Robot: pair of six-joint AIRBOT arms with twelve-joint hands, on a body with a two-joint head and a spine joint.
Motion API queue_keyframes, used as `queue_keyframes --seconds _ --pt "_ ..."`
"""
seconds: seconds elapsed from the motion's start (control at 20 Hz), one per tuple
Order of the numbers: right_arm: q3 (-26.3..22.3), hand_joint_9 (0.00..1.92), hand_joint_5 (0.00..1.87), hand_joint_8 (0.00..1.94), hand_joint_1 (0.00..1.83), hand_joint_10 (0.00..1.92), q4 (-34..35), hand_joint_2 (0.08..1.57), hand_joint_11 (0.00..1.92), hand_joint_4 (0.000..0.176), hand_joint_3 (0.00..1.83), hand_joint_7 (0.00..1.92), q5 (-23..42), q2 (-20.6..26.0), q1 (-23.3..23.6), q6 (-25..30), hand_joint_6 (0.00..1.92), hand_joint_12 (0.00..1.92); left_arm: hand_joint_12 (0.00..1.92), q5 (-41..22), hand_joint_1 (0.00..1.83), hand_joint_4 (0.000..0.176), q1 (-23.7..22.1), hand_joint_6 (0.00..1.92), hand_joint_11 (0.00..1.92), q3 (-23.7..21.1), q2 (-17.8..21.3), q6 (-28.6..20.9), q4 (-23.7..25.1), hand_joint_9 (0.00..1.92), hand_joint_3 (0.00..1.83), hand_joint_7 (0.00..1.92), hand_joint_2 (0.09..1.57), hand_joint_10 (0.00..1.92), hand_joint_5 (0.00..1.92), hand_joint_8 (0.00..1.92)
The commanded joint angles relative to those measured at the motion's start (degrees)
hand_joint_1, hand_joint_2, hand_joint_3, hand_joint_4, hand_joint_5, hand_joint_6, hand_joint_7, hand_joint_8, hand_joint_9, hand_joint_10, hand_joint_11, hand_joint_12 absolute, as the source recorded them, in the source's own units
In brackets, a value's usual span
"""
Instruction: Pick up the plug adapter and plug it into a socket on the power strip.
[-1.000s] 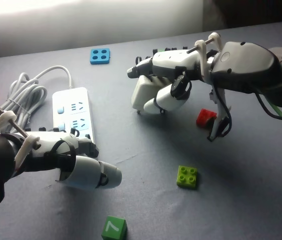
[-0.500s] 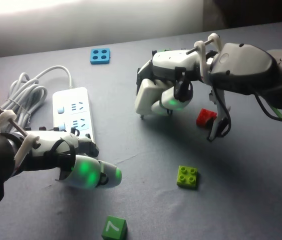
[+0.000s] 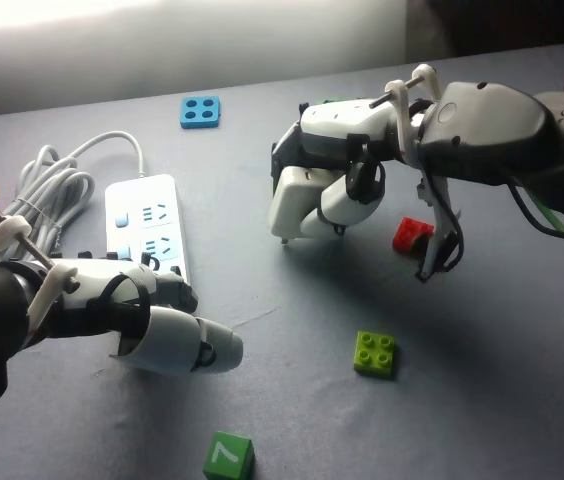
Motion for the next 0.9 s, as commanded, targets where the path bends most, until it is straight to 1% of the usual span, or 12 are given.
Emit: queue_keyframes --seconds 0.0,0.05,0.1,0.15,0.2,0.25,0.45,0.5,0.55,0.6,0.7,0.85 --pt "-0.49 0.80 0.86 1.28 1.34 1.45 0.24 1.17 0.70 0.000 0.00 0.85 3.73 0.84 1.71 -0.07 0.95 1.66 0.14 -0.84 0.00 0.000 -0.07 0.00 0.00 0.69 -0.59 -0.43 0.57 0.06 0.00 0.06 1.24 0.00 0.06 0.00" --pt "-1.32 0.85 0.92 1.28 1.26 1.31 0.25 1.15 0.74 0.000 0.00 0.92 4.13 1.43 2.39 -0.53 0.91 1.63 0.14 -0.84 0.00 0.000 -0.08 0.00 0.00 0.74 -0.59 -0.43 0.57 0.05 0.00 0.05 1.24 0.00 0.05 0.00" --pt "-2.23 0.85 0.92 1.29 1.24 1.26 0.25 1.15 0.74 0.000 0.00 0.93 4.39 2.05 3.18 -0.92 0.93 1.63 0.20 -0.86 0.01 0.000 -0.08 0.00 0.00 0.75 -0.59 -0.43 0.57 0.07 0.00 0.07 1.23 0.00 0.07 0.00" --pt "-2.92 0.85 0.92 1.29 1.23 1.25 0.26 1.15 0.73 0.000 0.00 0.92 4.38 2.47 3.92 -1.48 0.93 1.63 0.21 -0.88 0.01 0.000 -0.07 0.00 0.00 0.73 -0.58 -0.43 0.57 0.08 0.00 0.07 1.23 0.00 0.07 0.00" --pt "-3.86 0.83 0.86 1.25 1.34 1.41 0.27 1.17 0.72 0.000 0.00 0.87 4.25 2.98 5.06 -2.61 0.97 1.65 0.20 -0.92 0.01 0.000 -0.05 0.00 0.00 0.69 -0.58 -0.43 0.57 0.07 0.00 0.07 1.24 0.00 0.07 0.00" --pt "-4.49 0.82 0.85 1.25 1.36 1.44 0.27 1.17 0.71 0.000 0.00 0.86 3.80 3.27 6.27 -3.74 0.98 1.65 0.20 -0.92 0.01 0.000 -0.05 0.00 0.00 0.65 -0.57 -0.43 0.57 0.07 0.00 0.07 1.23 0.00 0.08 0.00" --pt "-4.61 0.81 0.83 1.27 1.36 1.47 0.32 1.18 0.74 0.000 0.00 0.84 1.67 2.96 11.45 -7.68 0.99 1.60 0.20 -0.98 0.00 0.000 -0.07 0.00 0.00 0.73 -0.55 -0.43 0.57 0.06 0.00 0.06 1.24 0.00 0.07 0.00" --pt "-4.60 0.83 0.88 1.30 1.25 1.30 0.33 1.17 0.74 0.000 0.00 0.89 0.88 2.77 12.39 -8.66 0.98 1.59 0.22 -1.02 0.00 0.000 -0.06 0.00 0.00 0.71 -0.53 -0.43 0.57 0.06 0.00 0.06 1.24 0.00 0.08 0.00" --pt "-4.58 0.85 0.90 1.27 1.24 1.24 0.33 1.15 0.75 0.000 0.00 0.94 -0.01 2.53 13.15 -9.61 0.95 1.59 0.21 -1.08 0.00 0.000 -0.07 0.00 0.00 0.72 -0.52 -0.43 0.57 0.06 0.00 0.06 1.24 0.00 0.07 0.00" --pt "-4.54 0.81 0.84 1.26 1.34 1.43 0.34 1.17 0.73 0.000 0.00 0.87 -0.69 2.31 13.79 -10.42 0.97 1.61 0.14 -1.11 0.00 0.000 -0.15 0.00 0.00 0.75 -0.52 -0.43 0.57 0.04 0.00 0.04 1.25 0.00 0.06 0.00" --pt "-3.78 0.85 0.90 1.27 1.24 1.24 0.33 1.15 0.73 0.000 0.00 0.94 -2.88 1.52 14.69 -12.31 0.95 1.62 0.17 -1.16 0.00 0.000 -0.19 0.00 0.00 0.78 -0.52 -0.43 0.57 0.05 0.00 0.06 1.24 0.00 0.07 0.00" --pt "-2.24 0.85 0.89 1.29 1.23 1.23 0.30 1.16 0.73 0.000 0.00 0.93 -4.27 0.36 14.81 -14.43 0.98 1.62 0.14 -1.25 0.00 0.000 -0.19 0.00 0.00 0.80 -0.52 -0.43 0.57 0.04 0.00 0.04 1.24 0.00 0.06 0.00"
